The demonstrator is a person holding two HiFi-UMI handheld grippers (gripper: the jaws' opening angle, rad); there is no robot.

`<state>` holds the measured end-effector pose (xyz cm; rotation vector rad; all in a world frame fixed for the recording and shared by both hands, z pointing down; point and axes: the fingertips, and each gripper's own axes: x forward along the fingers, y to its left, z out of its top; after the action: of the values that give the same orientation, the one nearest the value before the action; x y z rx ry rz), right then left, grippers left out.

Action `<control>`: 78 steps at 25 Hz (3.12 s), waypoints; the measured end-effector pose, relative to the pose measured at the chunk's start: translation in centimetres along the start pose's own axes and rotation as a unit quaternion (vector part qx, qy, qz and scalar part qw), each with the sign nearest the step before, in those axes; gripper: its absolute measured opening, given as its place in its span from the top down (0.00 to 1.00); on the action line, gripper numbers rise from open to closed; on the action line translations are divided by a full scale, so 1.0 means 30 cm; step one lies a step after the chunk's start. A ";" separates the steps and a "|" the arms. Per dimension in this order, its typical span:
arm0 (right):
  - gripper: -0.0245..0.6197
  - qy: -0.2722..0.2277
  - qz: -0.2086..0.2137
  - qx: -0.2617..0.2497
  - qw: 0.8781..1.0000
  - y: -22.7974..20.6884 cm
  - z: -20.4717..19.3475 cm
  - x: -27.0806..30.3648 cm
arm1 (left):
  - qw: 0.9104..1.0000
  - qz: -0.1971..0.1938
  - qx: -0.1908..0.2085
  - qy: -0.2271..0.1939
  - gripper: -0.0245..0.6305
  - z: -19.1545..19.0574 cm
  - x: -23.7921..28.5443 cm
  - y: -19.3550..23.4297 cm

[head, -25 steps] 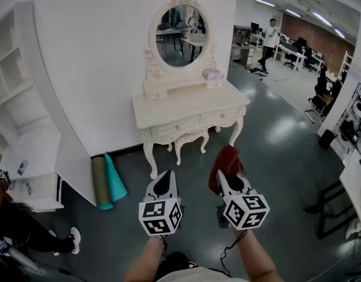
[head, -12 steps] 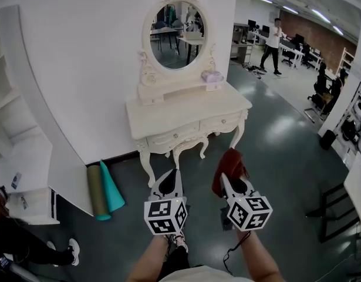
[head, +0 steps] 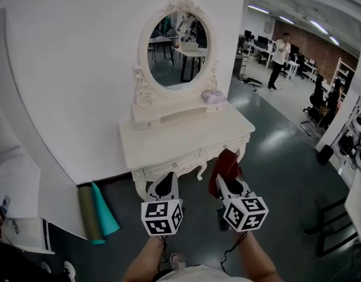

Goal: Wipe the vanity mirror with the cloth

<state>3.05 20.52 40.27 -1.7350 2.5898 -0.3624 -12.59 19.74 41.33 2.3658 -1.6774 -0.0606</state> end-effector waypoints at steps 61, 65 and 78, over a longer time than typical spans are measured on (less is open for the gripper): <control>0.86 0.014 0.294 -0.222 0.930 -0.459 0.716 2.104 | 0.973 0.227 0.040 -0.019 0.95 0.569 1.651 0.802; 0.86 -0.018 0.298 -0.297 0.907 -0.361 0.892 2.158 | 0.971 0.226 0.067 -0.035 0.95 0.744 1.672 0.833; 0.86 -0.083 0.181 -0.531 0.823 -0.076 1.321 2.262 | 0.960 0.251 0.092 -0.077 0.95 1.099 1.680 0.909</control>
<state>-16.07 -49.73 10.61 -1.1455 3.0502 1.4119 -26.33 -41.51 20.55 2.0168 -2.4038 0.0043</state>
